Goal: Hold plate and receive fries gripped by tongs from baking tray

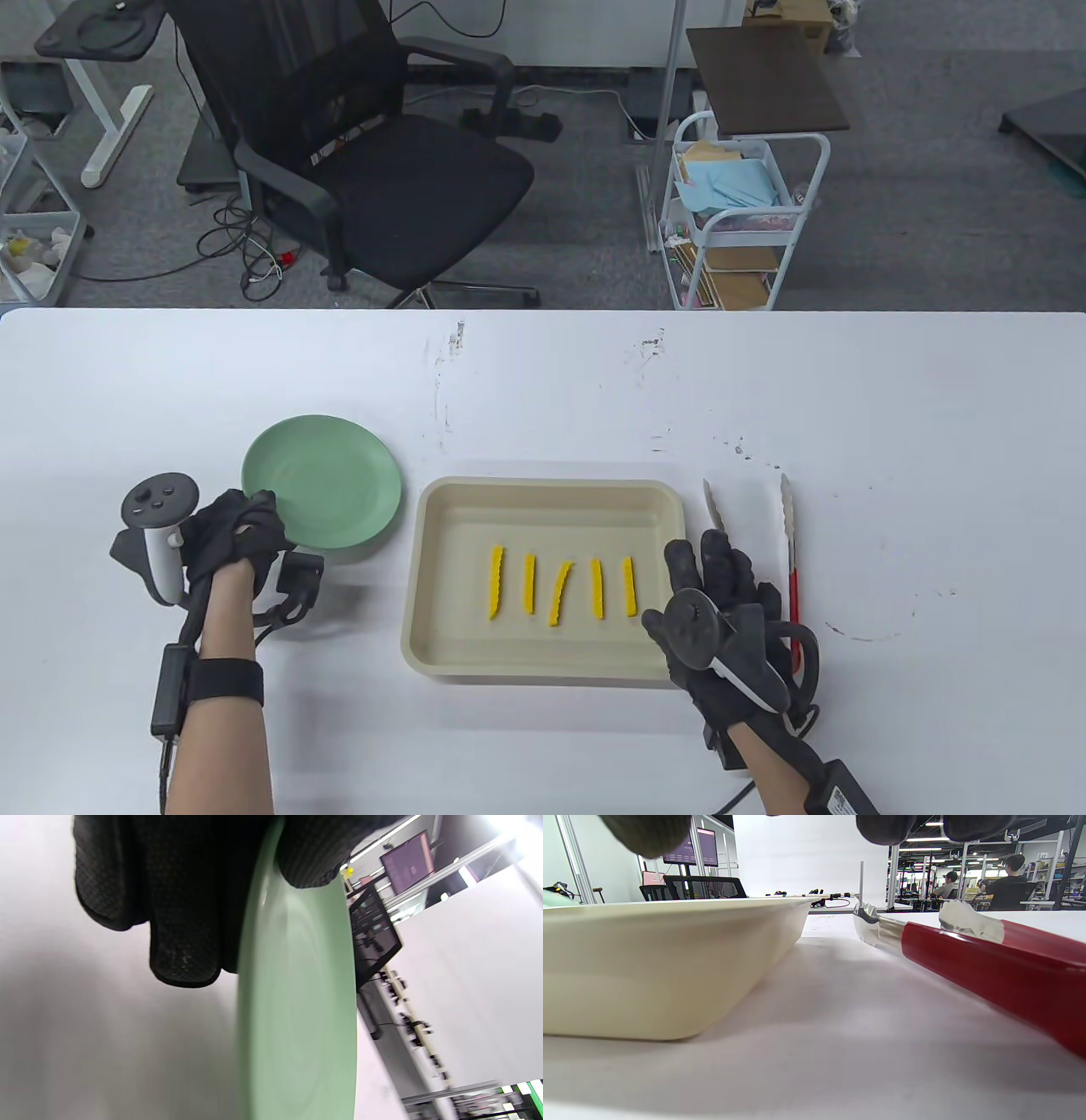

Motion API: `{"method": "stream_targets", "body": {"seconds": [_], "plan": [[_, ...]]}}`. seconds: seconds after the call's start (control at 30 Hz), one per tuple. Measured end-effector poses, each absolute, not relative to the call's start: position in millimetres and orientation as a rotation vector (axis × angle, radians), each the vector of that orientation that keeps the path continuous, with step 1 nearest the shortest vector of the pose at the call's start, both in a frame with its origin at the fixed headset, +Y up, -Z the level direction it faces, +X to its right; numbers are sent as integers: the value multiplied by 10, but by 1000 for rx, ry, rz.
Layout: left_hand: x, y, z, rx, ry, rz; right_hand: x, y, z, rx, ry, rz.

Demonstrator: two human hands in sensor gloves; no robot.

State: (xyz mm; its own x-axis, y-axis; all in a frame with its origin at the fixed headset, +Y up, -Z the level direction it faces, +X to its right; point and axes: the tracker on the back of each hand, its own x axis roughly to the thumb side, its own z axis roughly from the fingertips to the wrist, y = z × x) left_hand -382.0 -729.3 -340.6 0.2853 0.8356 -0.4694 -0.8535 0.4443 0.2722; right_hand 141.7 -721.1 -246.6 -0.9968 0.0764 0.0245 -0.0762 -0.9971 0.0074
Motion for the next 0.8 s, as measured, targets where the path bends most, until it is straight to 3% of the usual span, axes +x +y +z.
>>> {"method": "stream_targets", "body": {"seconds": [0.2, 0.43, 0.67, 0.8], "plan": [[-3612, -7142, -3269, 1, 248, 1564, 1417, -7227, -2472, 50, 14, 3059], [-3121, -7066, -3008, -43, 12, 1744, 1412, -7238, -2468, 51, 27, 3051], [-2700, -7318, -2699, -6, -35, 1799, 1398, -7243, -2466, 68, 22, 3031], [-2610, -7470, -2654, -76, -55, 1820, 1431, -7223, -2466, 48, 13, 3009]]}}
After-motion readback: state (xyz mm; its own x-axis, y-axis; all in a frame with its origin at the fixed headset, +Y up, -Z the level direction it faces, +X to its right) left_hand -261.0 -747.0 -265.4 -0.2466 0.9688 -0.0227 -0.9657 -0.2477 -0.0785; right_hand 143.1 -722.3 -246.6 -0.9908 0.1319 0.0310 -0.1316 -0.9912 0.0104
